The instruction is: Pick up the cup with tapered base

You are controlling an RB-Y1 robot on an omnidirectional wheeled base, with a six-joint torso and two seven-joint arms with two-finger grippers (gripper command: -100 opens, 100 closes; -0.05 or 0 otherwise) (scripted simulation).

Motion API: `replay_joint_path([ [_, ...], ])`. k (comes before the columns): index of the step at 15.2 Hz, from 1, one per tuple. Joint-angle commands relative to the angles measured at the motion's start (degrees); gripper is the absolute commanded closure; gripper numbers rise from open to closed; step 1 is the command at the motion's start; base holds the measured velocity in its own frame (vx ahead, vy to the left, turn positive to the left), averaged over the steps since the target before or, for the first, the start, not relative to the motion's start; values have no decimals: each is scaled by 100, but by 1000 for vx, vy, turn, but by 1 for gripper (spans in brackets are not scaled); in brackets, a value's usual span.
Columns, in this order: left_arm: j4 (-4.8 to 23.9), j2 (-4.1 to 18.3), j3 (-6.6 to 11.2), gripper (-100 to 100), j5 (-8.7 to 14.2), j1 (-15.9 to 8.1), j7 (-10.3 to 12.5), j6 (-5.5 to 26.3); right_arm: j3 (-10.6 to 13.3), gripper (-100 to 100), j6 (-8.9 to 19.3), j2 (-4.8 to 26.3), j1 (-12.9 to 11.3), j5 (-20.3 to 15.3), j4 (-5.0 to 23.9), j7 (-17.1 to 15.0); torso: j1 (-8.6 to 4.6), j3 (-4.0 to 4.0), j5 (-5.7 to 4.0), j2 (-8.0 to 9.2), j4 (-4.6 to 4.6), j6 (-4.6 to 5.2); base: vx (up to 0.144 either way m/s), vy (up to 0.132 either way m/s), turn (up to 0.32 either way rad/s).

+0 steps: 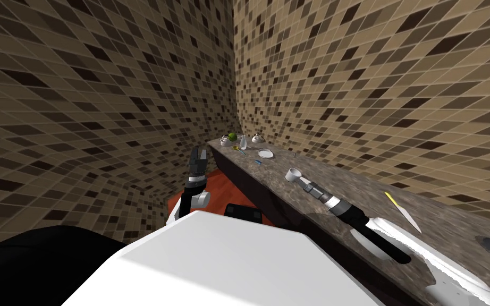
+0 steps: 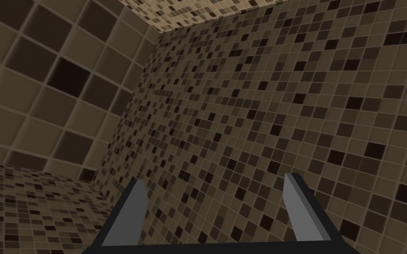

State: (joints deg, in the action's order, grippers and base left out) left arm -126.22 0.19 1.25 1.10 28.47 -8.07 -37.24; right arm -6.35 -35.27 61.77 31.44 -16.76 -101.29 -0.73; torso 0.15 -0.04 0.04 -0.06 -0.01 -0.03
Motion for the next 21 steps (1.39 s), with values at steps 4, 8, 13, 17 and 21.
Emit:
replay_joint_path([
  [4,0,0,0,0,0,0,0,0,-15,-100,-82,673,79,-131,382,-29,2,0,1,0,0,-2,21,39,149],
  [8,0,0,0,0,0,0,0,0,-16,-100,-130,1029,147,-209,589,-43,3,-2,1,-4,-1,0,26,35,105],
  [13,0,0,0,0,0,0,0,0,8,-100,-227,1669,301,-368,993,-75,-1,1,0,1,0,1,22,33,135],
  [17,0,0,0,0,0,0,0,0,74,-100,-326,2108,484,-530,1376,-110,0,0,0,1,0,0,21,32,137],
  [21,0,0,0,0,0,0,0,0,122,-100,-376,2544,585,-610,1558,-128,5,1,1,3,0,0,19,38,127],
])
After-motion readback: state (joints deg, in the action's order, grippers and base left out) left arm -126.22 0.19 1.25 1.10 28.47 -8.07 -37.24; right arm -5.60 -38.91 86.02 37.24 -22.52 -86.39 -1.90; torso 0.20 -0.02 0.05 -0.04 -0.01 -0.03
